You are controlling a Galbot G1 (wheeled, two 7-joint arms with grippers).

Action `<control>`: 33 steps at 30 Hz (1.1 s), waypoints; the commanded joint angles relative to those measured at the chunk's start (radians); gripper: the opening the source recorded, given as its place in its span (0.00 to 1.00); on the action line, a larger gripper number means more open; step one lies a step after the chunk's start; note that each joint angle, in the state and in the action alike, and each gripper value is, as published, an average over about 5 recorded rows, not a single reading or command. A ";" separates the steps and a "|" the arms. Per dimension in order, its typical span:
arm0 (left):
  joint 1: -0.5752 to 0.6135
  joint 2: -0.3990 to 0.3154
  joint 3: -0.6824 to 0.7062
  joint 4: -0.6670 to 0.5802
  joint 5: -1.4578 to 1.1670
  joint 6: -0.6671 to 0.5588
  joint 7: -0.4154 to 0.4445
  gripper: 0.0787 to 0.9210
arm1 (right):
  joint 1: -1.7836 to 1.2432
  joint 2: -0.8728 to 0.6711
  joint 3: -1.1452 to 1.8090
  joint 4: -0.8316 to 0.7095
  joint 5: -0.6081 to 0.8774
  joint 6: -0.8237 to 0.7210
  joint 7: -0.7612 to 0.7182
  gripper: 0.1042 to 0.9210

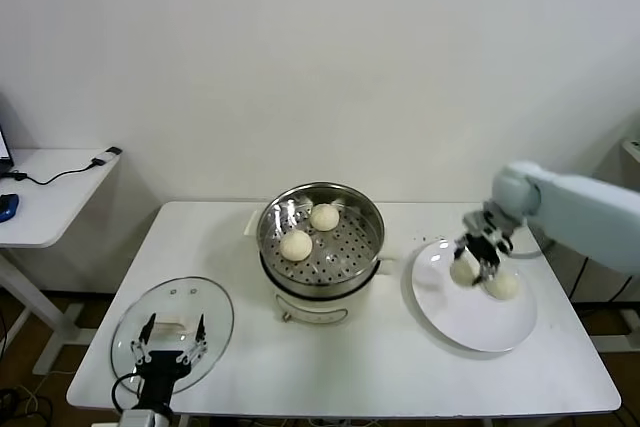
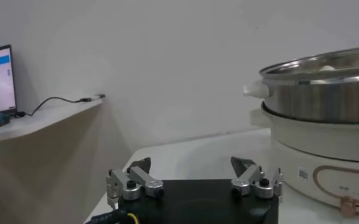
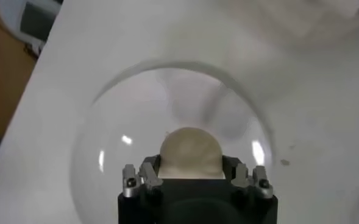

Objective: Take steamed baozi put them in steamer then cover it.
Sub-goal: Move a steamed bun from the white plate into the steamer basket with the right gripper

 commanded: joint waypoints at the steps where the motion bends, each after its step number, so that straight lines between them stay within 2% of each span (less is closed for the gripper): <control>1: 0.005 -0.003 0.000 -0.001 0.006 0.001 -0.007 0.88 | 0.287 0.266 -0.039 -0.138 -0.030 0.371 -0.079 0.69; 8: 0.008 0.000 0.003 -0.002 0.006 0.004 -0.012 0.88 | 0.277 0.447 0.008 -0.141 -0.045 0.451 -0.078 0.69; 15: 0.014 0.013 0.008 -0.006 -0.002 0.012 -0.012 0.88 | 0.173 0.555 0.029 -0.108 -0.059 0.475 -0.077 0.69; 33: 0.018 0.022 0.002 0.012 -0.011 0.014 -0.023 0.88 | -0.015 0.591 0.015 -0.012 -0.100 0.479 -0.064 0.69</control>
